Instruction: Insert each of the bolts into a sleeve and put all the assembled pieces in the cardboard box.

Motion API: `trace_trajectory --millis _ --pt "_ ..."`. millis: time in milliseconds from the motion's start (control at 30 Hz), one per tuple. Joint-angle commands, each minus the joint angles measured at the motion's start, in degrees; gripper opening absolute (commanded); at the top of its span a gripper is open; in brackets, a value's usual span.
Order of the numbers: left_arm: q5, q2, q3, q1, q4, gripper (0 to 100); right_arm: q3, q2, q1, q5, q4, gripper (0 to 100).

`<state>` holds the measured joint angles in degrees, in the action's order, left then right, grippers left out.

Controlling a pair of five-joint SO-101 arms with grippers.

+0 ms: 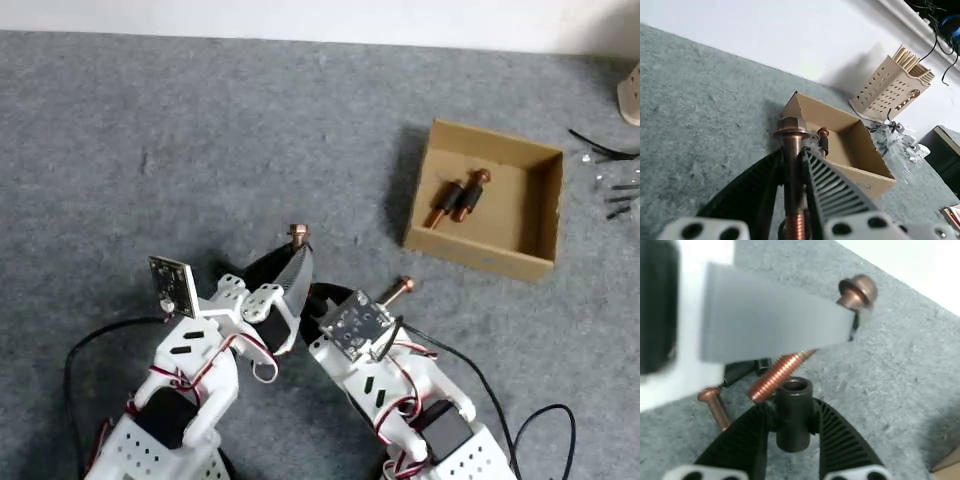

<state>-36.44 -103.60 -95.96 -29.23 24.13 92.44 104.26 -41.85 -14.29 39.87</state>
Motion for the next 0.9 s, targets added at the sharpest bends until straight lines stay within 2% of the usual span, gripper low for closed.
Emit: trace_trajectory --millis 0,300,400,500,633,767,867 --pt "0.44 0.22 -1.27 -1.27 0.35 1 -3.91 1.1 -0.48 1.41 -0.31 0.5" --pt "0.44 -0.04 -1.27 -0.66 0.09 1 -3.38 1.1 -0.22 1.49 0.04 0.5" --pt "0.09 -0.31 -1.27 3.56 -0.18 1 -3.65 1.1 -0.48 1.41 2.95 0.5" --pt "0.0 -0.31 -1.19 7.96 -4.75 1 -3.82 1.1 -0.48 1.32 5.49 0.5" --pt "0.35 -0.31 -0.84 4.79 -6.42 1 -3.82 1.1 -0.57 1.05 5.76 0.5" --pt "0.53 0.13 1.71 3.38 -12.92 1 -3.82 1.1 -0.4 -0.35 5.85 0.5" --pt "4.92 0.13 4.0 4.0 -13.27 1 -3.82 1.1 -0.13 -0.35 7.25 0.5"
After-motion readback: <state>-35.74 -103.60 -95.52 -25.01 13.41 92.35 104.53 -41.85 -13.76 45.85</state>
